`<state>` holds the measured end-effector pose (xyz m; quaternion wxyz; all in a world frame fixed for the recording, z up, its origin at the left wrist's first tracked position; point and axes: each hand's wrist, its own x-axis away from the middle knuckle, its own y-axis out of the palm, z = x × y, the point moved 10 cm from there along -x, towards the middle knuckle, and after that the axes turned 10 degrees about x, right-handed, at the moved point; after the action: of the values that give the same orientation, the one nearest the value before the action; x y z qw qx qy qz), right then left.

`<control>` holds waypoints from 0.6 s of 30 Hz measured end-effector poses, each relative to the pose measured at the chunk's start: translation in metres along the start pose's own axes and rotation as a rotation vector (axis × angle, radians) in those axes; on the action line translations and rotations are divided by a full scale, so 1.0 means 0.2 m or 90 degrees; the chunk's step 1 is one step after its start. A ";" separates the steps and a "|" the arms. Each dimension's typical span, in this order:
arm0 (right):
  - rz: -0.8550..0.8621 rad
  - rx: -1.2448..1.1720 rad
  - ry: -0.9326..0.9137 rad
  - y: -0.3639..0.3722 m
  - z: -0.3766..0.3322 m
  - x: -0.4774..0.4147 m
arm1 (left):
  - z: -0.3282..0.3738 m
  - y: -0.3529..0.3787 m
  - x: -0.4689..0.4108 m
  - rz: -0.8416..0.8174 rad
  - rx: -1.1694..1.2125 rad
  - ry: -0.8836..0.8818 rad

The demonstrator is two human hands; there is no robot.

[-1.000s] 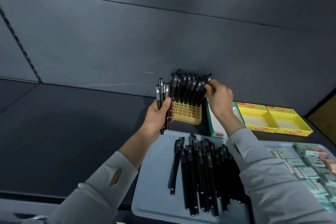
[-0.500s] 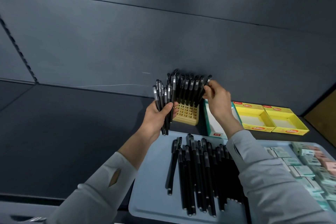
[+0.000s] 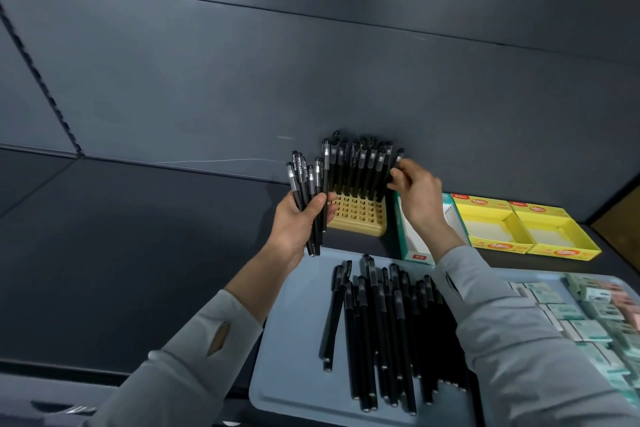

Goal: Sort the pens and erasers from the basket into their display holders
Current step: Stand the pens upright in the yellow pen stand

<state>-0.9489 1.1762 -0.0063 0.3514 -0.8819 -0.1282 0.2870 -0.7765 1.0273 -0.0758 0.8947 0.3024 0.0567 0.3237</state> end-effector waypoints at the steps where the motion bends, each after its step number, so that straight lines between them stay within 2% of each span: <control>1: -0.006 -0.003 0.004 0.00 0.00 -0.01 | 0.00 0.00 0.00 0.002 0.001 -0.001; 5: -0.012 0.040 0.029 0.00 0.02 -0.02 | -0.01 0.01 0.00 0.002 0.005 -0.006; 7: 0.054 0.092 0.061 -0.07 0.03 0.01 | -0.02 0.01 0.01 0.000 0.008 -0.007; 9: 0.139 0.080 0.064 -0.15 -0.04 0.06 | -0.02 0.01 0.01 0.001 0.011 -0.008; 10: 0.142 0.057 0.045 -0.16 -0.10 0.08 | -0.03 0.02 0.01 0.001 0.012 -0.007; 15: -0.142 -0.116 -0.061 0.15 -0.40 0.13 | -0.04 0.02 0.02 -0.003 -0.045 -0.012; 18: -0.174 -0.191 -0.018 0.20 -0.40 0.11 | -0.01 -0.01 0.03 0.020 -0.051 -0.004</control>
<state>-0.8819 1.1128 0.0042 0.2498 -0.8945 -0.2931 0.2270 -0.7715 1.0311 -0.0788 0.9012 0.2685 0.0362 0.3384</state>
